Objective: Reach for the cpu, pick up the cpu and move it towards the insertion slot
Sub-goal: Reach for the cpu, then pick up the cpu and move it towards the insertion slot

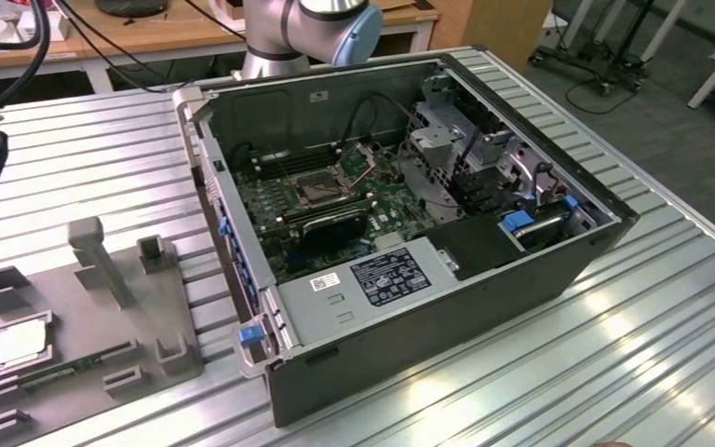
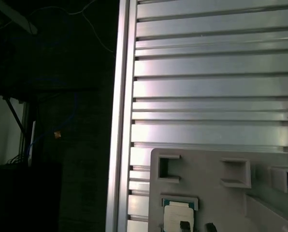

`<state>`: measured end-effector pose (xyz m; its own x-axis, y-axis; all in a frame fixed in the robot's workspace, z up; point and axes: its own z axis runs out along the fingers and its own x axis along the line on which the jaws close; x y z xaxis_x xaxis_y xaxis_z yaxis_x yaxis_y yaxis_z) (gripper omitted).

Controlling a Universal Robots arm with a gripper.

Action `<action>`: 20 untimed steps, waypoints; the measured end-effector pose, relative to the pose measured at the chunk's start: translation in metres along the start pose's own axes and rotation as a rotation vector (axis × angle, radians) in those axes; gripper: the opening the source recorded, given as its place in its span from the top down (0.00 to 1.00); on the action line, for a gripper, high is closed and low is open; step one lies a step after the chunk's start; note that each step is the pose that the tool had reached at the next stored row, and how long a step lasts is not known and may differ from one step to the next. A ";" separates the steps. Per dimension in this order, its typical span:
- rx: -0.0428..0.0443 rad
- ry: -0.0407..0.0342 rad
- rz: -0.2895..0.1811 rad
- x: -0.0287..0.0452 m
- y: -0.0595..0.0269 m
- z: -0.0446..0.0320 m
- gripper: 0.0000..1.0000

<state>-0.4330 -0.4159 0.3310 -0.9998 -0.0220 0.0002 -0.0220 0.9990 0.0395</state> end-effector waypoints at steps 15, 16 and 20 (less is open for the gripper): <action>-0.0007 -0.0001 0.000 0.0126 -0.0211 0.0260 0.53; -0.0008 -0.0001 0.000 0.0127 -0.0212 0.0267 0.53; -0.0006 0.0002 0.000 0.0127 -0.0214 0.0270 0.51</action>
<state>-0.4452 -0.4365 0.3032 -0.9998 -0.0223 0.0004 -0.0223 0.9989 0.0401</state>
